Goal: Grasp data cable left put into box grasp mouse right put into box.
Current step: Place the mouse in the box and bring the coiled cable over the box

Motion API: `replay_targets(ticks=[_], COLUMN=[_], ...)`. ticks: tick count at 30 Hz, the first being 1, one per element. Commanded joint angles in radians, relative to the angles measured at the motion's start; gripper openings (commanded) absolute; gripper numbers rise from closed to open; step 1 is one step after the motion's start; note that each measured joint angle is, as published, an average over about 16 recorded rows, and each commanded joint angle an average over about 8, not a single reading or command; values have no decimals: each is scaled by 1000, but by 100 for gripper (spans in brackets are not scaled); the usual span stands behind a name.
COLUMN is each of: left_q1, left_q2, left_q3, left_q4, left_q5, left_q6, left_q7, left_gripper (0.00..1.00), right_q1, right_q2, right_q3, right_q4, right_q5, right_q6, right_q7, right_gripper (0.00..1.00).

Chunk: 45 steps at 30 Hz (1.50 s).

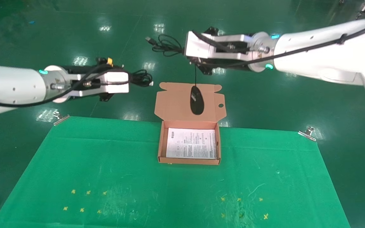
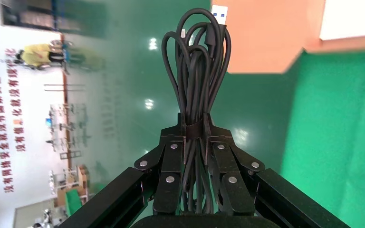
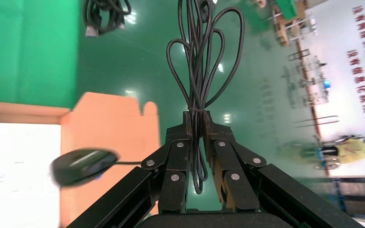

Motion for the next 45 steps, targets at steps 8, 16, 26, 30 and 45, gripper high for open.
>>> replay_targets(ticks=[8, 16, 26, 30, 45], left_q1=[42, 62, 79, 81, 82], left_q2=[-49, -84, -105, -105, -106], left_q3=[14, 20, 24, 24, 24], left_q4=[-41, -73, -123, -129, -132], left_q5=[73, 126, 164, 168, 171], left_q6=[63, 111, 150, 152, 154], left_q7=[-83, -144, -195, -201, -204], left_gripper=[0, 0, 0, 0, 0], right_q1=[-43, -89, -146, -172, -195], right_q2=[-40, -77, -95, -100, -106], right_q3=[-10, -22, -66, -95, -265], right_q4=[-64, -132, -138, -163, -283], right_q5=[18, 37, 103, 136, 180], right_q6=[-11, 8, 17, 60, 145], right_q7=[-35, -86, -89, -39, 201], right_gripper=[0, 0, 0, 0, 85])
